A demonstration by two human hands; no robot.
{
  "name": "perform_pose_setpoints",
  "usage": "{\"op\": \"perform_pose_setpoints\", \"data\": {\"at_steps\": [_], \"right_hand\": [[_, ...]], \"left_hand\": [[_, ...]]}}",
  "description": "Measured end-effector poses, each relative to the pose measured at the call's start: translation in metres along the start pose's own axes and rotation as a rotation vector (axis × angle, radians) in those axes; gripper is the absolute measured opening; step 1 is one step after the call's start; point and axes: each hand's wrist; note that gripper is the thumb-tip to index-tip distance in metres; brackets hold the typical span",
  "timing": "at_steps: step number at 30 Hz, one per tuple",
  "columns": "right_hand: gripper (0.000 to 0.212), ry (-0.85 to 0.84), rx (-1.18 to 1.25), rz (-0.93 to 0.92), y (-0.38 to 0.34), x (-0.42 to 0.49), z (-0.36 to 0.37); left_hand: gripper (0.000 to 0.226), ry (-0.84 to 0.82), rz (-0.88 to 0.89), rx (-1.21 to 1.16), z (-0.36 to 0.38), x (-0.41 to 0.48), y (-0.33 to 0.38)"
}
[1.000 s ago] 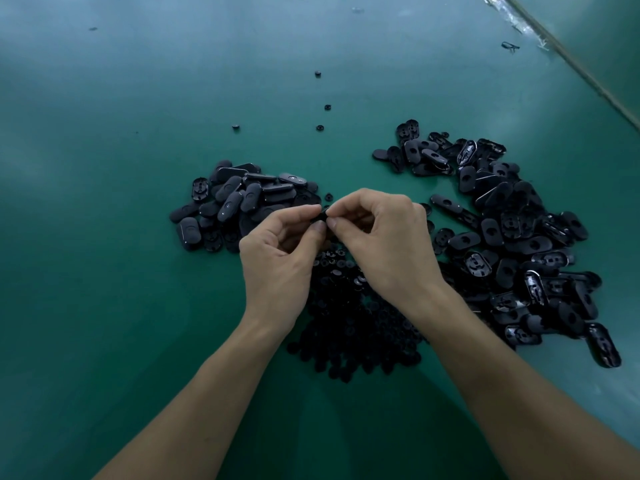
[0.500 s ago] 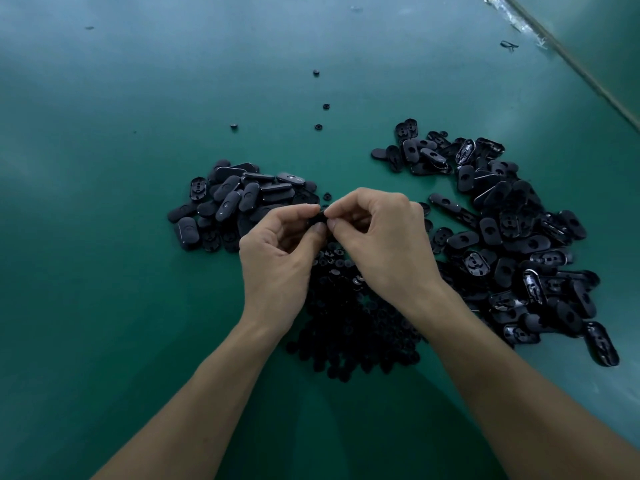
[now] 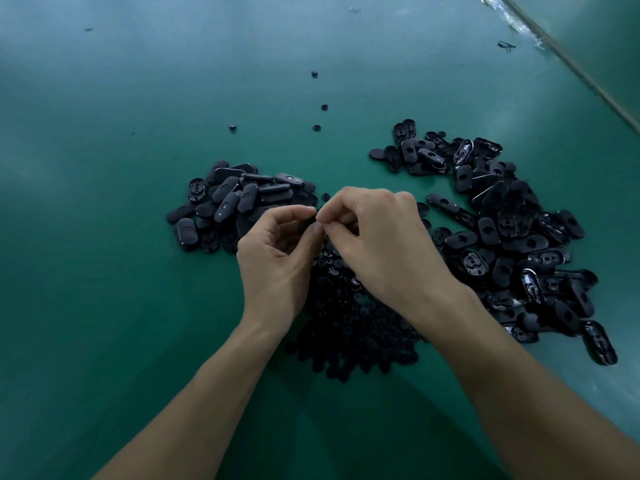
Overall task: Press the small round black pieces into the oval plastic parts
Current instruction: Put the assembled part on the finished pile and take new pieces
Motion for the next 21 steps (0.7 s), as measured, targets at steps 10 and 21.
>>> {"op": "perform_pose_setpoints", "data": {"at_steps": [10,21], "right_hand": [[0.014,-0.135,0.094,-0.005,0.019,0.02,-0.018],[0.006,-0.166,0.204,-0.004,0.029,0.023,-0.014]], "left_hand": [[0.027,-0.046,-0.035,-0.082,0.001,0.001,-0.001],[0.022,0.011,-0.058,-0.143,0.0,0.002,-0.002]]}}
Point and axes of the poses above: each hand's wrist, its own x-axis towards the middle knuckle, its own z-axis out of the palm, y = z × x, and after that the axes turned 9 degrees about z, right-handed
